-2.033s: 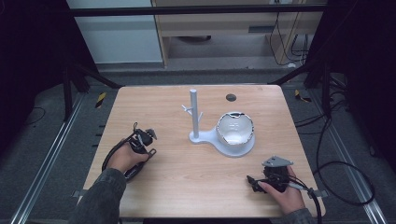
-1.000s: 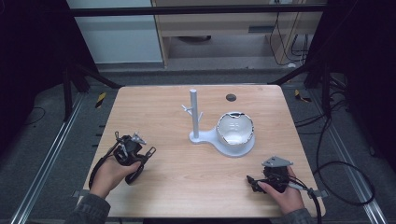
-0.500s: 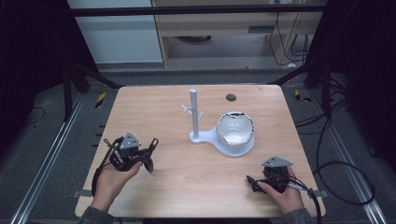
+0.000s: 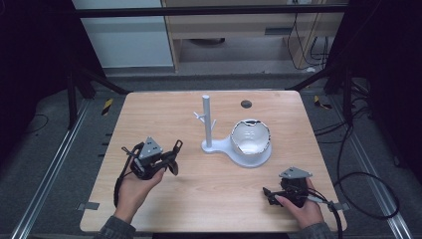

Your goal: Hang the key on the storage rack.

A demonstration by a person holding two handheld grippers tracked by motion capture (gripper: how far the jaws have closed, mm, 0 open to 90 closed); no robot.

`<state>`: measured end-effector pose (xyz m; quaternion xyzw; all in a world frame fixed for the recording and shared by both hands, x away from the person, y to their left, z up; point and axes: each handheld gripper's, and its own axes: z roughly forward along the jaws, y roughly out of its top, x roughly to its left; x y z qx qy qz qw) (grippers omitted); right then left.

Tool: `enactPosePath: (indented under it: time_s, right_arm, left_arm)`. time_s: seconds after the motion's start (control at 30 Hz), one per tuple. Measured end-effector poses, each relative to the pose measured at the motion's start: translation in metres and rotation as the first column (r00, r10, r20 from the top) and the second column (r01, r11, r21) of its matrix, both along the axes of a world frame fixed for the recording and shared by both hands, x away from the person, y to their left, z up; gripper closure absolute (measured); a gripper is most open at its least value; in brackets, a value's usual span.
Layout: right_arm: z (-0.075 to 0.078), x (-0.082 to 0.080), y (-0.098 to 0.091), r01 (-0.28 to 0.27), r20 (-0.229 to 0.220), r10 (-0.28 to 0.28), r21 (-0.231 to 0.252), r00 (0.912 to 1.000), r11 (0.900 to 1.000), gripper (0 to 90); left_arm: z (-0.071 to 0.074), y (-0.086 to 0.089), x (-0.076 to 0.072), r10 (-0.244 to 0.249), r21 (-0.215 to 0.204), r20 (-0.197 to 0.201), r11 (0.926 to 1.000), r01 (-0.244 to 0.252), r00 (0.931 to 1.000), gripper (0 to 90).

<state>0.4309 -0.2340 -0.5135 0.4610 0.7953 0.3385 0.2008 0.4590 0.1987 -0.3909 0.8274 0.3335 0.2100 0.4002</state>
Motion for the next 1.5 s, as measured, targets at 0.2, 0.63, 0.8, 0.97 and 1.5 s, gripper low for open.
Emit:
enactPosePath:
  time_s: [0.2, 0.63, 0.8, 0.97, 1.5]
  right_arm:
    - [0.0, 0.0, 0.0, 0.001, 0.0, -0.001, 0.001, 1.0, 1.0, 0.4]
    - [0.0, 0.0, 0.0, 0.001, 0.0, -0.001, 0.0, 1.0, 1.0, 0.4]
    - [0.0, 0.0, 0.001, 0.004, -0.001, -0.004, 0.001, 1.0, 1.0, 0.4]
    - [0.0, 0.001, 0.001, 0.005, -0.001, -0.005, 0.001, 1.0, 1.0, 0.4]
    - [0.0, 0.001, 0.001, 0.006, -0.001, -0.006, 0.0, 1.0, 1.0, 0.4]
  left_arm:
    - [0.009, -0.01, 0.0, 0.003, -0.026, 0.046, 0.9997, -0.002, 0.9989, 80.8]
    - [0.014, -0.035, -0.001, -0.011, -0.025, 0.099, 0.9996, 0.014, 0.9951, 80.8]
    - [0.011, -0.041, 0.005, -0.01, -0.023, 0.076, 0.9997, 0.011, 0.997, 80.8]
    - [0.01, -0.043, 0.01, -0.001, -0.036, 0.078, 0.9993, 0.003, 0.9969, 80.8]
    - [0.016, -0.045, 0.016, 0.024, -0.041, 0.109, 0.999, -0.019, 0.9938, 80.8]
